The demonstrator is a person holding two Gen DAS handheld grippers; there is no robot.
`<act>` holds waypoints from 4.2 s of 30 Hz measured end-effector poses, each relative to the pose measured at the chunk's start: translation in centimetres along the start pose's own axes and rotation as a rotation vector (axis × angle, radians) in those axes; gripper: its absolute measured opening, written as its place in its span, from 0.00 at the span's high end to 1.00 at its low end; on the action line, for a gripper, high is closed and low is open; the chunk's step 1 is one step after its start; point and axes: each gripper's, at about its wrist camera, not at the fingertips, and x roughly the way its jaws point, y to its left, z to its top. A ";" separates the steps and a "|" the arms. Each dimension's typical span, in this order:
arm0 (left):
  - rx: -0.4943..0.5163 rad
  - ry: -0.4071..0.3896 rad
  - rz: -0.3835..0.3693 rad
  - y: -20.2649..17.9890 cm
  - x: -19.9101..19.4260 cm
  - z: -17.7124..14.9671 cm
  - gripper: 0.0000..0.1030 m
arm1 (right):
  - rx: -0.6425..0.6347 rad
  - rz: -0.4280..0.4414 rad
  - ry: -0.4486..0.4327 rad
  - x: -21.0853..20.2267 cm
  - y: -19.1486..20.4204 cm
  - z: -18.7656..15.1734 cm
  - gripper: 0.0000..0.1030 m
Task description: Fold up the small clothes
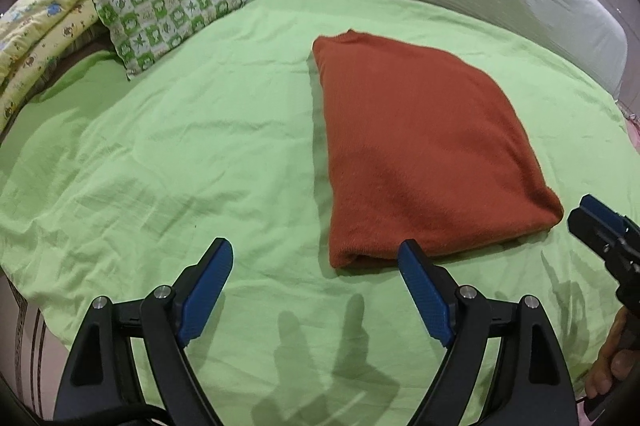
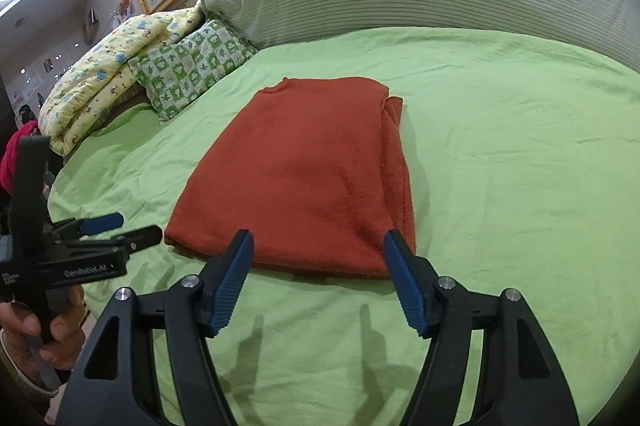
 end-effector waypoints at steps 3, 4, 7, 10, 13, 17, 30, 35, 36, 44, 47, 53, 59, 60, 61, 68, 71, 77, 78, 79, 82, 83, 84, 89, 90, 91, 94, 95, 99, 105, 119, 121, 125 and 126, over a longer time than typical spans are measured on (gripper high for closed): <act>0.006 -0.013 -0.004 -0.3 -0.1 0.1 0.17 | 0.002 0.008 0.005 0.2 0.1 -0.1 0.32; 0.007 -0.015 -0.006 -0.4 -0.2 0.1 0.17 | 0.002 0.011 0.004 0.2 0.1 -0.2 0.31; 0.008 -0.020 -0.006 -0.5 0.1 0.2 0.17 | -0.006 0.014 0.004 0.3 0.2 -0.1 0.26; 0.016 -0.031 -0.003 -0.7 0.2 0.2 0.17 | -0.019 0.011 0.005 0.4 0.4 0.0 0.24; 0.029 -0.042 0.000 -0.9 0.3 0.3 0.17 | -0.036 0.007 0.006 0.7 0.5 0.1 0.21; 0.027 -0.049 -0.017 -0.8 0.6 0.6 0.17 | -0.060 -0.008 0.007 0.9 0.6 0.2 0.18; 0.017 -0.009 -0.064 0.2 3.1 3.6 0.17 | -0.046 0.007 0.018 3.1 -0.6 2.7 0.16; -0.037 0.042 -0.094 1.5 5.8 6.5 0.16 | -0.025 0.006 0.023 5.4 -1.6 5.7 0.16; -0.042 0.058 -0.094 1.7 6.5 7.0 0.16 | -0.016 0.007 0.022 5.9 -1.8 6.3 0.16; -0.092 0.095 -0.113 2.4 9.3 8.9 0.16 | 0.031 0.001 0.099 10.6 -3.3 8.5 0.44; -0.096 0.104 -0.115 2.3 9.8 8.8 0.15 | 0.075 -0.010 0.143 12.0 -4.3 8.3 0.77; -0.084 0.099 -0.109 2.0 9.8 8.7 0.11 | 0.100 0.003 0.078 10.1 -5.1 8.6 0.93; -0.094 0.099 -0.121 2.8 9.6 8.6 0.10 | 0.122 -0.030 0.085 10.7 -5.9 7.9 0.93; -0.087 0.093 -0.112 2.8 9.6 8.8 0.10 | 0.109 -0.039 0.067 10.2 -5.5 8.1 0.93; -0.078 0.090 -0.102 2.8 9.5 9.0 0.10 | 0.092 -0.049 0.060 10.0 -5.2 8.3 0.93; -0.077 0.120 -0.073 3.0 11.3 10.5 0.09 | 0.081 -0.093 0.117 11.6 -5.4 8.2 0.92; -0.065 0.115 -0.052 3.1 11.3 10.2 0.09 | 0.122 -0.108 0.084 10.4 -5.9 8.1 0.71; -0.065 0.108 -0.050 2.6 9.9 9.1 0.09 | 0.077 -0.090 -0.022 6.6 -4.2 8.0 0.69; -0.051 0.102 -0.037 2.3 9.8 8.7 0.09 | 0.053 -0.106 -0.002 6.9 -3.8 7.8 0.69; -0.042 0.093 -0.024 2.1 9.7 8.3 0.09 | 0.026 -0.127 0.031 7.4 -3.4 7.6 0.68; -0.031 0.077 -0.018 1.9 9.2 7.7 0.09 | -0.033 -0.202 0.149 9.8 -3.2 6.2 0.68; -0.026 0.072 -0.013 1.8 9.0 7.6 0.09 | -0.040 -0.210 0.153 10.1 -3.2 5.8 0.68; -0.017 0.064 -0.006 1.7 8.6 7.5 0.09 | -0.031 -0.211 0.137 9.8 -3.3 5.6 0.66; 0.002 0.047 -0.012 1.1 7.1 7.0 0.09 | 0.039 -0.174 0.093 7.5 -3.9 5.9 0.65; 0.001 0.051 -0.019 1.0 6.9 6.7 0.09 | 0.049 -0.165 0.089 7.1 -3.9 5.7 0.65; 0.000 0.055 -0.029 0.9 6.7 6.4 0.09 | 0.057 -0.156 0.088 6.7 -4.0 5.6 0.64; 0.005 0.061 -0.035 0.5 6.2 5.7 0.09 | 0.072 -0.133 0.086 5.9 -3.6 5.0 0.52; 0.007 0.062 -0.037 0.3 5.9 5.2 0.09 | 0.072 -0.133 0.082 5.8 -3.3 4.9 0.47; 0.013 0.075 -0.045 -0.1 5.4 3.9 0.09 | 0.067 -0.110 0.080 4.6 -3.0 4.1 0.43; 0.030 0.041 -0.048 -0.5 3.5 2.3 0.09 | 0.050 -0.066 0.051 2.7 -2.4 3.2 0.36; 0.052 -0.033 -0.008 -0.7 0.2 1.2 0.09 | -0.025 -0.002 0.014 0.6 -0.2 2.0 0.23; 0.059 -0.043 -0.001 -0.9 0.1 1.1 0.08 | -0.039 0.004 0.005 0.4 0.0 1.9 0.20; 0.072 -0.052 -0.014 -1.5 0.1 0.9 0.08 | -0.070 0.002 -0.017 0.1 0.5 1.5 0.16; 0.077 -0.055 -0.014 -1.6 0.1 0.9 0.08 | -0.077 0.004 -0.018 0.1 0.6 1.4 0.16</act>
